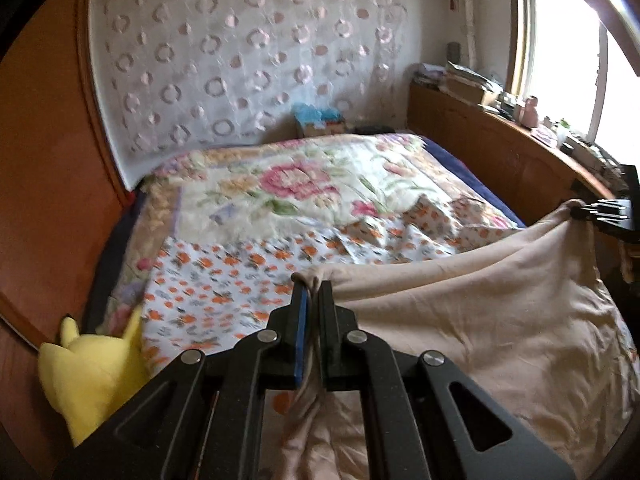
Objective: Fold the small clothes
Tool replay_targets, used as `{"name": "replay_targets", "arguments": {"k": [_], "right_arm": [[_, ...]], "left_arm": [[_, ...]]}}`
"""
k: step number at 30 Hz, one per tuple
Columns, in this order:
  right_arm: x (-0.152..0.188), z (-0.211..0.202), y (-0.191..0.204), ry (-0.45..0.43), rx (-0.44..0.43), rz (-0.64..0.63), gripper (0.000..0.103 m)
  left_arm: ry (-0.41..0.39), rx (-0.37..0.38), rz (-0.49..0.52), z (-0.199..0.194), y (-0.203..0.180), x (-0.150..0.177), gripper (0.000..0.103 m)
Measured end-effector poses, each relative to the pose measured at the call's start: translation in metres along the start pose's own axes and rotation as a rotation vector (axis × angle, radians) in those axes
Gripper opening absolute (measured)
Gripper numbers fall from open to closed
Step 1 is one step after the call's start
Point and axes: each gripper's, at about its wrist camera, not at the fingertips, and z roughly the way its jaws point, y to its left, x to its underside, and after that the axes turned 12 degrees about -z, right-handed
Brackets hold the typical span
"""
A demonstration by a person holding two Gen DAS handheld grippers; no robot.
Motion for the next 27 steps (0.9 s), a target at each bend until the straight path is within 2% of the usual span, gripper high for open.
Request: {"name": "replay_targets", "arguments": {"k": [1, 2, 3, 4, 5, 8, 12, 19, 27], "right_arm": [[-0.001, 0.001, 0.000, 0.002, 0.009, 0.004, 0.016], [-0.002, -0.002, 0.001, 0.005, 0.014, 0.007, 0.023], [-0.001, -0.004, 0.002, 0.008, 0.014, 0.011, 0.029], [-0.001, -0.007, 0.001, 0.010, 0.012, 0.019, 0.042], [0.000, -0.016, 0.001, 0.001, 0.010, 0.028, 0.047], [0.014, -0.043, 0.004, -0.014, -0.012, 0.058, 0.049], [0.051, -0.078, 0.015, -0.022, -0.051, 0.088, 0.049], [0.107, -0.129, 0.020, -0.003, -0.117, 0.160, 0.049], [0.139, -0.128, 0.015, 0.077, -0.154, 0.201, 0.049]], "left_arm": [[0.012, 0.002, -0.002, 0.000, 0.000, 0.003, 0.009], [0.019, -0.011, 0.000, -0.002, 0.000, 0.006, 0.019], [0.025, -0.018, 0.005, -0.005, 0.000, 0.009, 0.038], [0.029, -0.014, 0.009, -0.007, -0.001, 0.012, 0.044], [0.033, -0.006, 0.013, -0.012, -0.001, 0.015, 0.048], [0.038, 0.000, 0.018, -0.027, -0.001, 0.029, 0.063], [0.066, 0.015, 0.019, -0.043, 0.000, 0.055, 0.068], [0.130, -0.003, 0.016, -0.051, 0.002, 0.101, 0.069], [0.213, -0.001, -0.006, -0.039, 0.008, 0.130, 0.069]]}}
